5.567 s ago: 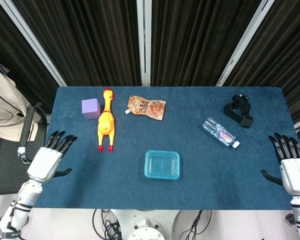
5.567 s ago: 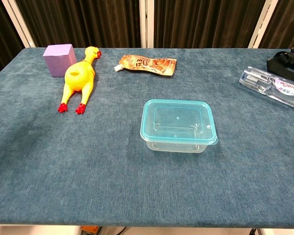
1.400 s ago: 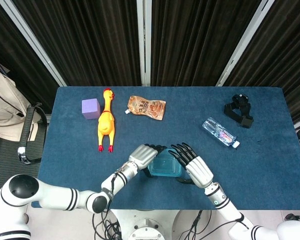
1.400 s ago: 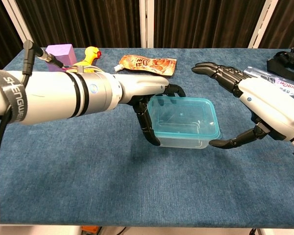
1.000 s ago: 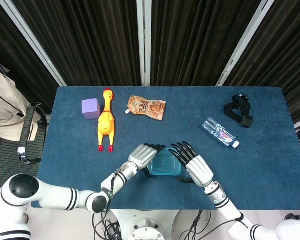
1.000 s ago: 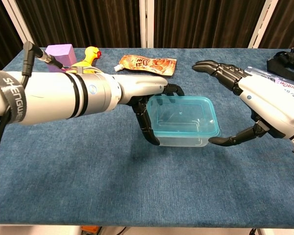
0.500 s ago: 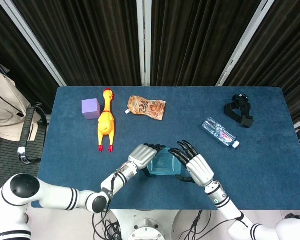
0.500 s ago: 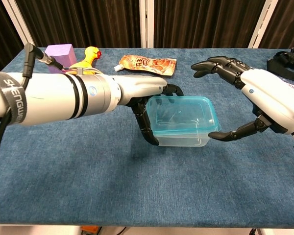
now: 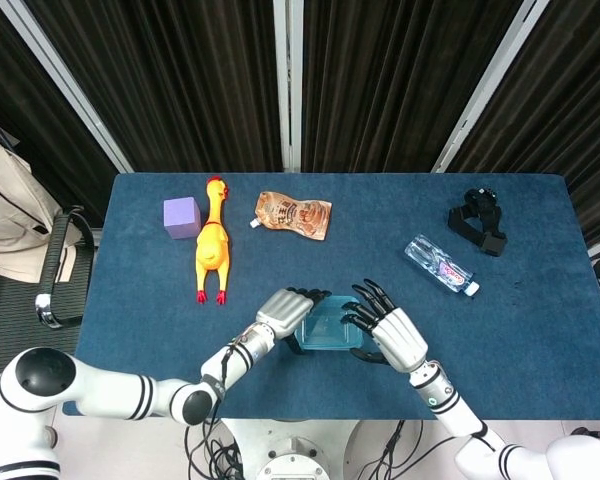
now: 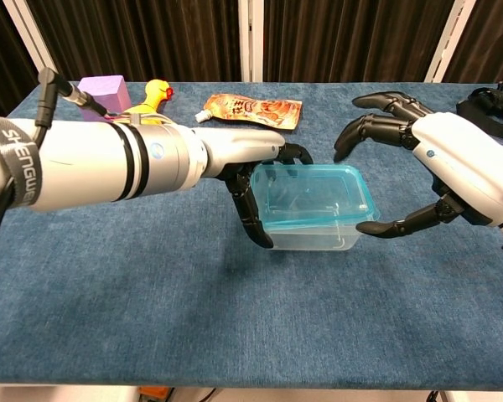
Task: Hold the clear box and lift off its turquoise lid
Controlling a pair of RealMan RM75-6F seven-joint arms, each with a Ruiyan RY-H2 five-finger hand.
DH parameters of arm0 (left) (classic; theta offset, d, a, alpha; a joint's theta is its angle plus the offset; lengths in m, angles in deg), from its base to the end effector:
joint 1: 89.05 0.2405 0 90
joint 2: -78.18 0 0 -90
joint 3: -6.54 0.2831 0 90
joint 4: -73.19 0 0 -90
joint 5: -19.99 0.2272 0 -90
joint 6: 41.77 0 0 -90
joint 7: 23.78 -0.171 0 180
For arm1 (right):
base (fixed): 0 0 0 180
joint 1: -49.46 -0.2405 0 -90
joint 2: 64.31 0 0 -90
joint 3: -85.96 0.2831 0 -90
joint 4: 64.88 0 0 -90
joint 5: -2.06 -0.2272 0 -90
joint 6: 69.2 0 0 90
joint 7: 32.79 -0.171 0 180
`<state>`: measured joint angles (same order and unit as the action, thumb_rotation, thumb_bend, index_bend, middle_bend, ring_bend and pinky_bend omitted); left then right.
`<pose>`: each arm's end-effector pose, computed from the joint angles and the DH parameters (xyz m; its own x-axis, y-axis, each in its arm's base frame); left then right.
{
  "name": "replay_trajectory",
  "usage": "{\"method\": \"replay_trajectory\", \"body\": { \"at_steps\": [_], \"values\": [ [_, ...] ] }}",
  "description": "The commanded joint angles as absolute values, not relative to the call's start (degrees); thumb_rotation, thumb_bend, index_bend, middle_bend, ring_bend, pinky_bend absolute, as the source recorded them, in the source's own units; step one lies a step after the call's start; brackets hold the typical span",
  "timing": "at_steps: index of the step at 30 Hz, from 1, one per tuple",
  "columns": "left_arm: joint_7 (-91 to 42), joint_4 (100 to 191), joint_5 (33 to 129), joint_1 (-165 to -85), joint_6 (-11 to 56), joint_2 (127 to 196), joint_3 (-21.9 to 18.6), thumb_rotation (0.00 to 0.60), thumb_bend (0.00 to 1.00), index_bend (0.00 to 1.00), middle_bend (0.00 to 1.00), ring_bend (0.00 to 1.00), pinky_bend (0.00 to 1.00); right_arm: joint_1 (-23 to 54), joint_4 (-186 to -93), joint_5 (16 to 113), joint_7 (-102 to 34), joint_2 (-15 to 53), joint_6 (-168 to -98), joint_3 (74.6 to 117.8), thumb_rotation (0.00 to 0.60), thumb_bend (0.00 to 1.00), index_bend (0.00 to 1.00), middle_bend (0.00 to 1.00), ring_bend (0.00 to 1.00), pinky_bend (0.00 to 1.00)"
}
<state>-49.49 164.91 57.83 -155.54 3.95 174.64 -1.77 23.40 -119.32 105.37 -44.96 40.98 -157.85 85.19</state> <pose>-0.0169 0.3518 -0.1337 0.4444 0.5545 0.7036 0.8418 -0.5271 -0.1163 -0.2118 -0.2856 -0.0668 0.1725 -0.0082 0.9850 -0.7685 -0.6266 0.1294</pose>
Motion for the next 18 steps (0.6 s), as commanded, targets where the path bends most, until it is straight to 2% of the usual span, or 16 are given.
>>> {"method": "replay_trajectory", "body": {
  "at_steps": [1, 13, 18],
  "values": [
    [-49.06, 165.01, 58.17, -155.40, 3.88, 174.53, -1.81, 0.600, 0.00, 0.21, 0.38, 0.29, 0.24, 23.19, -118.89, 105.39, -45.20, 41.28, -158.10, 85.22, 0.600, 0.46, 0.47, 0.33, 0.11, 0.01],
    [-48.03, 165.50, 59.59, -155.05, 3.83, 174.09, -1.50, 0.600, 0.00, 0.17, 0.37, 0.28, 0.23, 22.42, -118.21, 105.18, -45.78, 41.83, -159.61, 85.99, 0.600, 0.55, 0.52, 0.34, 0.14, 0.02],
    [-47.68, 165.66, 60.11, -154.85, 4.00, 173.94, -1.43, 0.600, 0.00, 0.15, 0.36, 0.27, 0.23, 22.17, -117.97, 105.16, -45.60, 42.00, -159.32, 85.73, 0.600, 0.62, 0.56, 0.34, 0.15, 0.03]
  ]
}}
